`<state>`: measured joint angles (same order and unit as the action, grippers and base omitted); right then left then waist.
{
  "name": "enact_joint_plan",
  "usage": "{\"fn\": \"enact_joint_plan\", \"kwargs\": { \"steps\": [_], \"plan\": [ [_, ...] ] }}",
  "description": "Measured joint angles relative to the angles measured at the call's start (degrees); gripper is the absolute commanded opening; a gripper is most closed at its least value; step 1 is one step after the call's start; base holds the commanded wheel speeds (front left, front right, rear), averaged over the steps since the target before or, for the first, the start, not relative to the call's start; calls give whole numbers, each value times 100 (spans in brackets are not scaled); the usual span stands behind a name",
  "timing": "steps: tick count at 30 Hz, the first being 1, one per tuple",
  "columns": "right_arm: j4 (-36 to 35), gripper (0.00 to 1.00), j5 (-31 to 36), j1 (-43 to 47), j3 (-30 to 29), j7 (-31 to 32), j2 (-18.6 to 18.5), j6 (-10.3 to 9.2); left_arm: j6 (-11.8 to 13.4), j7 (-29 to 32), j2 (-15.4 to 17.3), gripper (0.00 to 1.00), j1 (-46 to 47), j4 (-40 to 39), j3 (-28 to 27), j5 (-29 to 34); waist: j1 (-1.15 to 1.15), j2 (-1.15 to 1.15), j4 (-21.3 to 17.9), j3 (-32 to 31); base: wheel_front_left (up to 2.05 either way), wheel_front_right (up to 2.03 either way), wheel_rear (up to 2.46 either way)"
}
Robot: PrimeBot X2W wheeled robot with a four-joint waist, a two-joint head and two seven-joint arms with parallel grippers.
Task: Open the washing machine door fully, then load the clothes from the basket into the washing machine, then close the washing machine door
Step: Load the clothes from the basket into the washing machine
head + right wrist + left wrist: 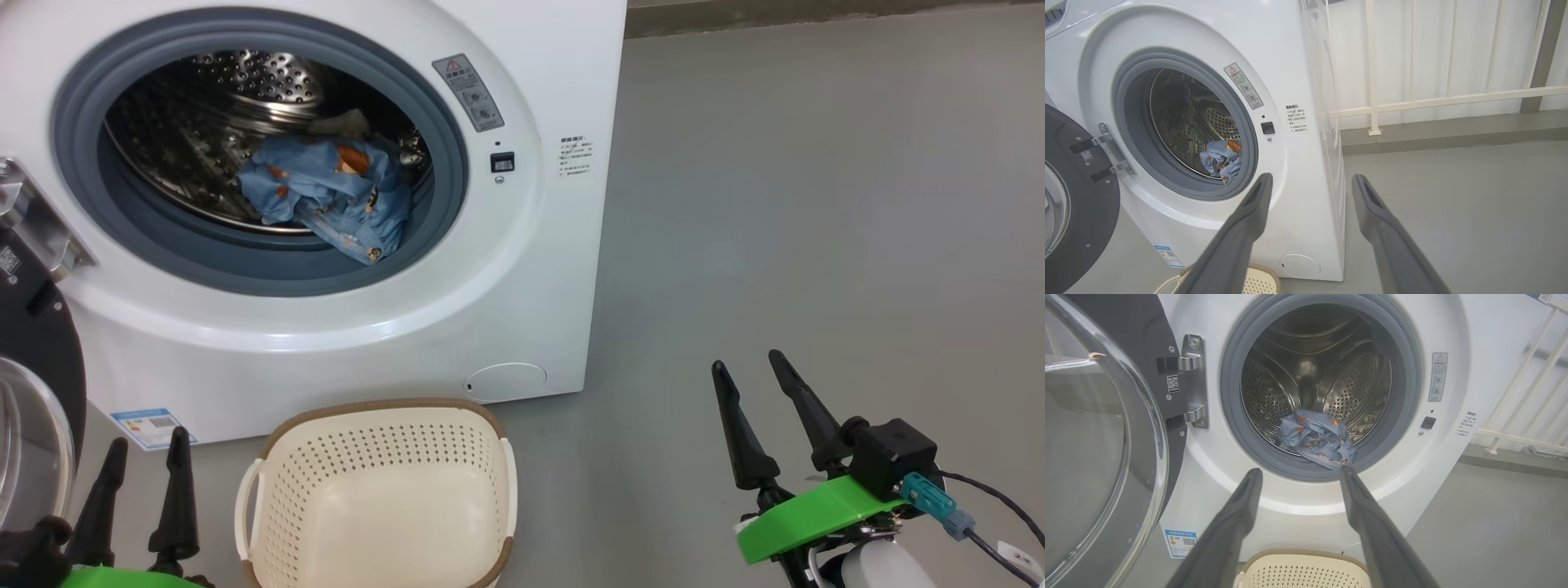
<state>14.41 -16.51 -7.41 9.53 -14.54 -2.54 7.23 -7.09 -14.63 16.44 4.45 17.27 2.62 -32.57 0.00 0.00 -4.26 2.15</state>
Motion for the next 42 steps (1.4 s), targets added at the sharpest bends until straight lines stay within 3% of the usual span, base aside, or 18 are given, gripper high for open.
{"fn": "enact_joint_plan", "kwargs": {
  "steps": [13, 21, 32, 42],
  "plan": [
    [14, 100, 0, 0, 63, 0, -1, 0, -2, 2, 0, 100, 1, 27, 108, -11, 0, 0, -66, 59, 0, 0, 0],
    [-90, 100, 0, -1, 90, 0, -1, 0, -11, 102, 169, 100, 359, 11, 294, -100, 0, 0, -108, 260, 0, 0, 0],
    [-502, 100, 0, -5, 86, 0, -1, 0, -19, 294, 669, 100, 998, -136, 754, -623, 0, 0, -436, 734, 0, 0, 0],
    [-1017, 100, -1, -5, 164, 0, 0, 0, -19, 670, 1457, 100, 2296, -102, 1633, -1292, 1, 0, -689, 1465, 0, 0, 0]
  ]
}}
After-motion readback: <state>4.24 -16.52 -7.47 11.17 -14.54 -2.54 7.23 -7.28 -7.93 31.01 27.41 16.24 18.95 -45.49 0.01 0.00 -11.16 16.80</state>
